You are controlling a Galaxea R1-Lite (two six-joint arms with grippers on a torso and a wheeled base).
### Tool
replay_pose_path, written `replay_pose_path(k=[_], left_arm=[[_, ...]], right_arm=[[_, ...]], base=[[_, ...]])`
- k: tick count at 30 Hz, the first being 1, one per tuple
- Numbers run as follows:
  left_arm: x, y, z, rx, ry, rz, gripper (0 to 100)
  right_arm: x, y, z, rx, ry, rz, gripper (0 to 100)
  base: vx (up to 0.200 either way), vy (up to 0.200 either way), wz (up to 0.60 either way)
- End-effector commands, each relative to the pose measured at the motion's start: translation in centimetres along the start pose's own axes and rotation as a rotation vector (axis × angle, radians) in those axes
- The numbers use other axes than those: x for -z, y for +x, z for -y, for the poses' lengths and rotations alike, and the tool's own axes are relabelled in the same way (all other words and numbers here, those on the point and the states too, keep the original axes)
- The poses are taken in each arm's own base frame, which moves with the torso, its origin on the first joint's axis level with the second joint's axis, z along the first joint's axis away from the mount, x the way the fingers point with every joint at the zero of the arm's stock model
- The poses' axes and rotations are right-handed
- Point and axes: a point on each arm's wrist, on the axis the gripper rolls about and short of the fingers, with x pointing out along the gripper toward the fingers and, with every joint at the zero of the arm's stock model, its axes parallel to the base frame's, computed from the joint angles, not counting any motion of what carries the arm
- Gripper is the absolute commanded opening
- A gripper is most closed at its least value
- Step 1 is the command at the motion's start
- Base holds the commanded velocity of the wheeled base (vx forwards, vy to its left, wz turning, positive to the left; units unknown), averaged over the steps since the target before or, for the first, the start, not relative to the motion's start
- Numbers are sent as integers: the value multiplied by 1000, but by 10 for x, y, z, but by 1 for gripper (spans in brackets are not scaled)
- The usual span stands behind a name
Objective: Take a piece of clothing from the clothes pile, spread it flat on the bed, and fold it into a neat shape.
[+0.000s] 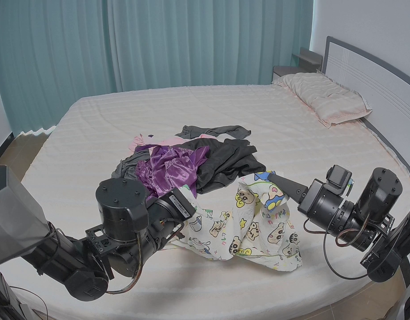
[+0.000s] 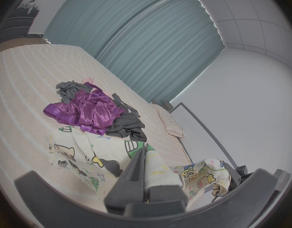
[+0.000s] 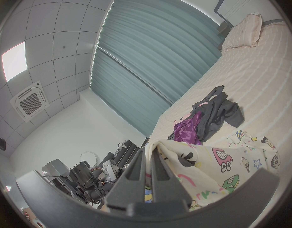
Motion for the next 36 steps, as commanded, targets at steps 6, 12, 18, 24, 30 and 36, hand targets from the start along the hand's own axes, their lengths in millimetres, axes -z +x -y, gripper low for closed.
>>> replay_pose_path(k=[6, 12, 18, 24, 30, 36], left_arm=[[0, 1, 0, 0, -3, 0, 0], [-2, 4, 2, 4, -28, 12, 0], [-7, 6, 7, 21, -86, 35, 0], [-8, 6, 8, 25, -91, 37, 0], [-9, 5, 8, 25, -91, 41, 0], [-12, 4, 10, 34, -95, 54, 0]], right_arm=[[-2, -2, -7, -29, -5, 13, 0], [-2, -2, -7, -28, -5, 12, 0], [-1, -1, -5, -24, -4, 8, 0], [0, -1, -5, -24, -3, 6, 0], [-1, -1, -5, -24, -4, 10, 0], [-5, -1, -5, -19, -8, 31, 0]], base=[[-167, 0, 0], [0, 0, 0], [0, 0, 0], [0, -133, 0], [0, -200, 0], [0, -200, 0]])
